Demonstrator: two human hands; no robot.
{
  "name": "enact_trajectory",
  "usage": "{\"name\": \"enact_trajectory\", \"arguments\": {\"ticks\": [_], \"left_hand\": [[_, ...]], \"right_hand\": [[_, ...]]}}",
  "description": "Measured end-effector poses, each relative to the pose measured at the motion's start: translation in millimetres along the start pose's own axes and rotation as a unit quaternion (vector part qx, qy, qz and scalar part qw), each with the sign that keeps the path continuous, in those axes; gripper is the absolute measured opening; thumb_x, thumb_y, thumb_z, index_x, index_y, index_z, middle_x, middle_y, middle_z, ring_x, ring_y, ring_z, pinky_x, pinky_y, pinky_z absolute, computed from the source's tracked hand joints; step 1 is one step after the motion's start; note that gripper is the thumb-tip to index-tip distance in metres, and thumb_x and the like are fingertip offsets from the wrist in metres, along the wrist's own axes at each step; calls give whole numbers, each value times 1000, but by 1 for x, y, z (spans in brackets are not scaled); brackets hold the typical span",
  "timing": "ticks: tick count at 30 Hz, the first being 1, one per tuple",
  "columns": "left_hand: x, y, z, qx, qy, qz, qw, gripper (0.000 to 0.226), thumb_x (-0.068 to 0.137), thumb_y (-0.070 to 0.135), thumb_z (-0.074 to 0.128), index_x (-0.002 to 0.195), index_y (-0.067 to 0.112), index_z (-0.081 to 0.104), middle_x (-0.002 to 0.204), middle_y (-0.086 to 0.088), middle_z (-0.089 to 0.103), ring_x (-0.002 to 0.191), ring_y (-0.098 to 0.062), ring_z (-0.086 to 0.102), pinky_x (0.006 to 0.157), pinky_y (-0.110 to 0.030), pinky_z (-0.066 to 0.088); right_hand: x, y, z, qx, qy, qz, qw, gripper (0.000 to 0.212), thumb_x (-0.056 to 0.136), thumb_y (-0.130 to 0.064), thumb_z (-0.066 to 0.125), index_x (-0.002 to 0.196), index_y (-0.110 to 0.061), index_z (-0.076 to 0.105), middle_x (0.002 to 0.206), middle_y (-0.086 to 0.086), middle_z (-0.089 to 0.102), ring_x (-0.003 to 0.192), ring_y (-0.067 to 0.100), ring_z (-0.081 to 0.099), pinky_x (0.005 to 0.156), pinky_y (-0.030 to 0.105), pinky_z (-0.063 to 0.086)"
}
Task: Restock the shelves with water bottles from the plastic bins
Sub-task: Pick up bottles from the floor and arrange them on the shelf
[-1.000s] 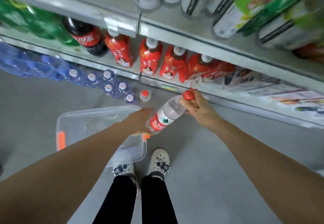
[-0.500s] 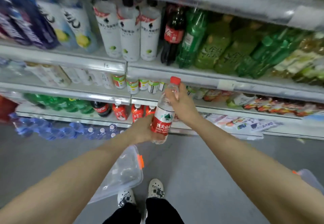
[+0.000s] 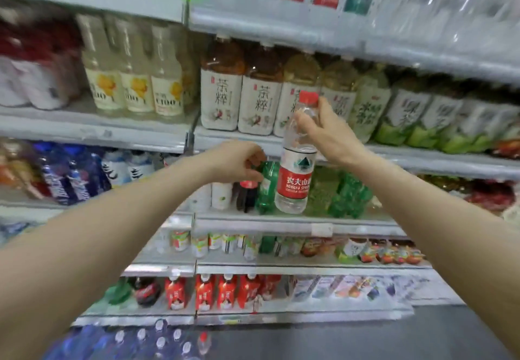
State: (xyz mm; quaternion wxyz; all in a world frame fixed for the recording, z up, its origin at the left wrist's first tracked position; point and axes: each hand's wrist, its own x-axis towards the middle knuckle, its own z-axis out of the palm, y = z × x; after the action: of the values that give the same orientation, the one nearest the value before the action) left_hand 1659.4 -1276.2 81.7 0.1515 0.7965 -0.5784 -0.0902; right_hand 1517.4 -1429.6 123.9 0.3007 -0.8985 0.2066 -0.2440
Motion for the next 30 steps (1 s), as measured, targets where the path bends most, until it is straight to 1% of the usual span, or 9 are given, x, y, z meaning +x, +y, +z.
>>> {"name": "enact_trajectory", "arguments": {"ticks": [2, 5, 8, 11, 15, 20, 25, 28, 30], "left_hand": [[12, 13, -46, 13, 80, 29, 996, 40, 88, 34, 67, 125, 20, 58, 119, 4, 65, 103, -12, 63, 92, -35, 51], [30, 31, -105, 7, 209, 44, 977, 39, 88, 30, 68, 125, 20, 59, 118, 5, 65, 104, -11, 61, 93, -32, 50], [54, 42, -150, 8, 296, 39, 954, 46, 88, 29, 67, 130, 20, 54, 123, 2, 62, 108, -15, 59, 96, -37, 49], [85, 47, -183, 51, 353, -3, 934, 61, 86, 32, 69, 139, 13, 45, 132, -6, 56, 116, -23, 55, 100, -41, 46], [124, 43, -202, 43, 360, -76, 929, 73, 84, 38, 71, 141, 8, 37, 136, -12, 52, 123, -30, 50, 101, -41, 41], [165, 26, -204, 33, 342, -136, 929, 75, 83, 41, 72, 138, 4, 36, 130, -14, 54, 116, -31, 53, 94, -40, 45], [187, 20, -213, 1, 325, -182, 928, 70, 82, 41, 72, 131, 4, 38, 117, -11, 59, 104, -29, 58, 84, -37, 49], [196, 17, -220, -11, 324, -200, 925, 72, 79, 44, 74, 128, 4, 39, 114, -8, 59, 100, -27, 59, 81, -35, 49], [202, 14, -221, -26, 330, -203, 921, 75, 76, 46, 77, 128, 6, 40, 113, -5, 59, 99, -25, 59, 80, -34, 49]], "right_hand": [[21, -19, -44, -33, 22, -21, 999, 42, 99, -49, 46, 133, -26, 41, 121, -8, 57, 109, 14, 56, 91, 31, 40], [54, -47, -103, -43, 45, -73, 995, 42, 95, -54, 49, 125, -26, 48, 119, -7, 61, 109, 17, 60, 96, 44, 48], [89, -72, -158, -29, 76, -99, 992, 39, 96, -50, 50, 127, -26, 47, 115, -2, 62, 103, 19, 63, 92, 49, 52], [123, -94, -202, 8, 120, -117, 986, 37, 97, -47, 49, 125, -23, 47, 113, 2, 62, 102, 24, 64, 85, 43, 56], [176, -112, -229, 20, 202, -137, 970, 32, 97, -50, 46, 114, -23, 48, 107, -2, 59, 101, 24, 62, 87, 48, 55], [239, -107, -210, -3, 228, -133, 964, 54, 94, -57, 45, 132, -18, 46, 116, 2, 61, 103, 23, 59, 96, 49, 47], [288, -90, -181, -26, 206, -134, 969, 56, 100, -50, 45, 140, -12, 37, 112, 3, 55, 78, 12, 51, 79, 34, 38], [302, -89, -173, -37, 213, -148, 965, 59, 101, -50, 41, 143, -10, 32, 110, 4, 49, 92, 21, 48, 82, 33, 35], [308, -89, -165, -28, 211, -159, 964, 59, 101, -49, 40, 142, -8, 31, 117, 7, 53, 100, 24, 51, 86, 35, 37]]}}
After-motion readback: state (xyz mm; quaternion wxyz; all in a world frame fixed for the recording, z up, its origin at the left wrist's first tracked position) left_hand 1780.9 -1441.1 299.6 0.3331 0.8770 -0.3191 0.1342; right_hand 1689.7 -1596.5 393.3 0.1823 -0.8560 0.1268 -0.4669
